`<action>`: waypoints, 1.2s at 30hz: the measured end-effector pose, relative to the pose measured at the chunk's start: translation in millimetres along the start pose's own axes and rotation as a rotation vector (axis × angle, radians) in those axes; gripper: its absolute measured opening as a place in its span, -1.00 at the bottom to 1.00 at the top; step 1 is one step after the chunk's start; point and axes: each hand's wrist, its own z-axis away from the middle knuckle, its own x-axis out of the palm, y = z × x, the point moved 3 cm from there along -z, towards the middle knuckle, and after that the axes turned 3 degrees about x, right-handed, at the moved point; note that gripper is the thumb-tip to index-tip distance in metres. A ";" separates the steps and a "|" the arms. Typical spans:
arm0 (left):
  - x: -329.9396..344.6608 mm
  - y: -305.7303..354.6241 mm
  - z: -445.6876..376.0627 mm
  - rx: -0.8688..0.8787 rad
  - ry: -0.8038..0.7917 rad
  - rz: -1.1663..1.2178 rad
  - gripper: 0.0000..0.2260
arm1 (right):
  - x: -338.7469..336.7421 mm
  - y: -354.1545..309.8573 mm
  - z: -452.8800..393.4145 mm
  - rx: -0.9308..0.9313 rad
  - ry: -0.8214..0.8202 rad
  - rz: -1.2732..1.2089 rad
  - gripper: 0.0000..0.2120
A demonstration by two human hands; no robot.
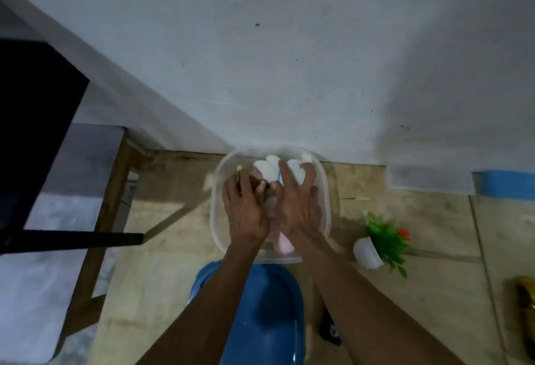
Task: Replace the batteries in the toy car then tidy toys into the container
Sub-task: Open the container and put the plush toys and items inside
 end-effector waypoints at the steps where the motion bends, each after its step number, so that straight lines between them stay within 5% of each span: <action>1: 1.5 -2.2 -1.7 0.010 -0.002 -0.045 -0.44 | 6.7 3.6 0.1 0.003 -0.040 0.025 -0.46; 11: -1.3 2.1 -1.9 -0.017 -0.141 -0.145 -0.22 | 18.0 3.9 0.1 0.034 -0.150 0.102 -0.38; 15: -9.0 11.7 4.0 -0.013 -0.131 -0.121 -0.48 | -9.4 0.8 4.0 -0.026 -0.176 -0.010 -0.37; 19: -29.4 34.3 18.4 0.135 0.121 -0.063 -0.51 | -70.7 21.5 23.9 -0.060 0.204 -0.345 -0.65; 23: -41.3 66.6 66.0 0.224 0.298 0.116 -0.63 | -102.6 105.6 46.3 -0.040 0.487 -0.159 -0.72; 25: -33.6 85.7 105.4 0.258 0.310 0.166 -0.68 | -99.4 147.7 52.1 -0.035 0.394 -0.016 -0.63; 29: 16.2 94.3 179.6 0.266 0.156 0.094 -0.68 | -72.9 192.7 58.7 -0.133 -0.128 0.136 -0.49; 36: 100.3 66.0 246.2 0.045 -0.222 -0.177 -0.46 | -67.1 216.7 80.6 -0.245 -0.162 0.185 -0.39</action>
